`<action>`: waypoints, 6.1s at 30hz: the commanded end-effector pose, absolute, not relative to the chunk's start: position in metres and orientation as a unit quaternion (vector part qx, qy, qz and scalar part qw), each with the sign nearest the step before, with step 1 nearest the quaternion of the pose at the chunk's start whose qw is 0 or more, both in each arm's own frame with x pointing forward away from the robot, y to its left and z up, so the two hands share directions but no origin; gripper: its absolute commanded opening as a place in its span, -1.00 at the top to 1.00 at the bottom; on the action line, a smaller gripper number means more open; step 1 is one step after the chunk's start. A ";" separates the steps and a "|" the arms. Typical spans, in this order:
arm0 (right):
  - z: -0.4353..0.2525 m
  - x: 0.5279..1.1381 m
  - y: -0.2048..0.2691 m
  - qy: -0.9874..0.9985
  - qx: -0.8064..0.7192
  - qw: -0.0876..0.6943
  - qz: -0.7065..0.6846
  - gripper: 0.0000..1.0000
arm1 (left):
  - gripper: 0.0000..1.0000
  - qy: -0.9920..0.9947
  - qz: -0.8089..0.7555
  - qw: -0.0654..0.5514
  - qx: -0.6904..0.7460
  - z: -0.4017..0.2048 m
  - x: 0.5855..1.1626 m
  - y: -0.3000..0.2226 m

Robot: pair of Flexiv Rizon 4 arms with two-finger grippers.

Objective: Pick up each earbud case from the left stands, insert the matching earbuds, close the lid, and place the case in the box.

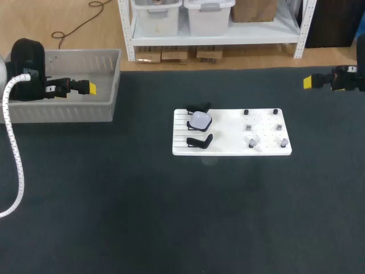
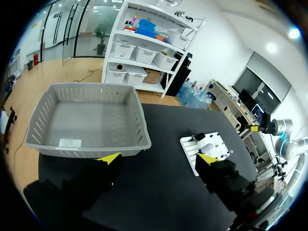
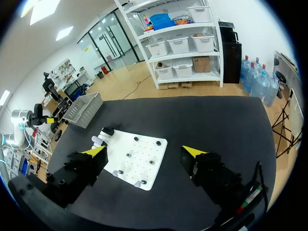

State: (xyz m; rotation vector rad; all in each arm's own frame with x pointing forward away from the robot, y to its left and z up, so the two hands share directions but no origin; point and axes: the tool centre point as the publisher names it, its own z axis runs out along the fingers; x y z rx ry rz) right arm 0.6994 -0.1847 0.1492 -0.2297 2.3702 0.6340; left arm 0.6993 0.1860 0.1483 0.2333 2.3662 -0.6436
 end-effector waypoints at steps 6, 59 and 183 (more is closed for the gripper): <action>0.150 0.699 -0.184 0.908 -0.088 0.332 0.241 -1.00 | -1.00 0.908 -0.243 0.330 0.088 0.150 0.700 0.185; 0.150 0.699 -0.184 0.908 -0.088 0.332 0.241 -1.00 | -1.00 0.753 -0.333 0.372 0.428 0.179 0.699 0.126; 0.150 0.699 -0.184 0.908 -0.088 0.332 0.241 -1.00 | -0.15 0.573 -0.440 0.332 0.607 0.013 0.721 -0.068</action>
